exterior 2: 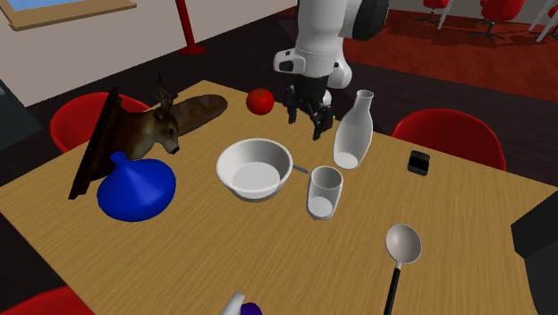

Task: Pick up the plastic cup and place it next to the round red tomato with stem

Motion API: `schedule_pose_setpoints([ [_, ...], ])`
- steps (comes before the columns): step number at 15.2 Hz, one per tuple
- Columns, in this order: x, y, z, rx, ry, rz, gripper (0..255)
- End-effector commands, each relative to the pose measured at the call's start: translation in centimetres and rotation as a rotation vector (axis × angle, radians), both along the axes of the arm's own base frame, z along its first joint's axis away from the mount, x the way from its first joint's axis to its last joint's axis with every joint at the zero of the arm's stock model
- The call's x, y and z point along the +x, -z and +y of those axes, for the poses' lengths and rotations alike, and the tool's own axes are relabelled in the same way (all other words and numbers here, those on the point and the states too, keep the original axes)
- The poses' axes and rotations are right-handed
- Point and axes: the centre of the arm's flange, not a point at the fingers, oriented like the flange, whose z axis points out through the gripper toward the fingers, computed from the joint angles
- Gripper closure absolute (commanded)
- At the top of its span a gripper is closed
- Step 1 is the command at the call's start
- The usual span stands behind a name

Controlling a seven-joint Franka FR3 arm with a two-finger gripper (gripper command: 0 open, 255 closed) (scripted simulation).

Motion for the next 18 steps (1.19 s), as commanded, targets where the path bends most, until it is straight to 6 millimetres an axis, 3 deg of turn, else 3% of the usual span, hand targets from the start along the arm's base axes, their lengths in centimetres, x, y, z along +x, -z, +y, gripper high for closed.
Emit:
schedule_pose_setpoints([
  [1,1.6,0.6,1.9,0.002,0.002,0.001,0],
  [8,7.2,2.8,8.8,0.004,0.006,0.006,0],
  [15,7.3,6.5,8.7,0.004,0.006,0.006,0],
  [18,7.3,6.8,8.7,0.004,0.006,0.006,0],
])
